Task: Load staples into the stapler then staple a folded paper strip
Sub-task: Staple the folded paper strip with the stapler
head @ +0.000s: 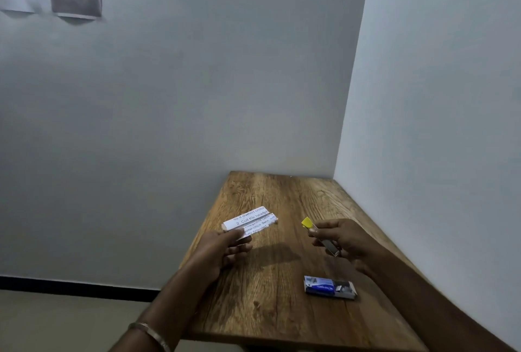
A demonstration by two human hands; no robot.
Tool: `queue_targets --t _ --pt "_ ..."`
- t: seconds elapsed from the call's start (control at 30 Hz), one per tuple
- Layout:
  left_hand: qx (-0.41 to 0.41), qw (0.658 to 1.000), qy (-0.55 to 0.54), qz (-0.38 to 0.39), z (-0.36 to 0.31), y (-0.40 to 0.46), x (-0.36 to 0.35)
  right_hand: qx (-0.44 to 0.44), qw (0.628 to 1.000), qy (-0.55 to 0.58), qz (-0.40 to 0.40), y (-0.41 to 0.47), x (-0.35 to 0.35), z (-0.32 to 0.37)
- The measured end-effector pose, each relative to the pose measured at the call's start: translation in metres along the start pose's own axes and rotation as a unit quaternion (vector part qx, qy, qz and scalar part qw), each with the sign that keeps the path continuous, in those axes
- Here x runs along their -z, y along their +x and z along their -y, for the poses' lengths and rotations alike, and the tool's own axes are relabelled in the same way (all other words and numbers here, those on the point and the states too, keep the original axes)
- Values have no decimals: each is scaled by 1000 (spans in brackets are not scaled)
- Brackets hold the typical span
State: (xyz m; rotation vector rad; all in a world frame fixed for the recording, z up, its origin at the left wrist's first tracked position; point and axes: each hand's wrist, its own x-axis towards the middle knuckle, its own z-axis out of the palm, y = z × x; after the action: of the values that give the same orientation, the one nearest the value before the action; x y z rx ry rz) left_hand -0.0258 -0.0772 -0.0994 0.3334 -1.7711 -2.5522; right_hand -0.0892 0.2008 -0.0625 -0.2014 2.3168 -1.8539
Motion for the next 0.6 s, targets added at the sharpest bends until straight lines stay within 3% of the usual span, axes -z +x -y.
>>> queue_targets --t 0.13,0.3,0.6 --pt "1 1000 11 -2 0 0 -1 53 994 -90 -42 -11 13 -15" --pt "-9 1000 23 -1 1 -2 -2 64 980 -188 -28 -21 15 -26" --pt "-15 999 36 -5 0 -7 -3 53 973 -215 -67 -20 7 -44"
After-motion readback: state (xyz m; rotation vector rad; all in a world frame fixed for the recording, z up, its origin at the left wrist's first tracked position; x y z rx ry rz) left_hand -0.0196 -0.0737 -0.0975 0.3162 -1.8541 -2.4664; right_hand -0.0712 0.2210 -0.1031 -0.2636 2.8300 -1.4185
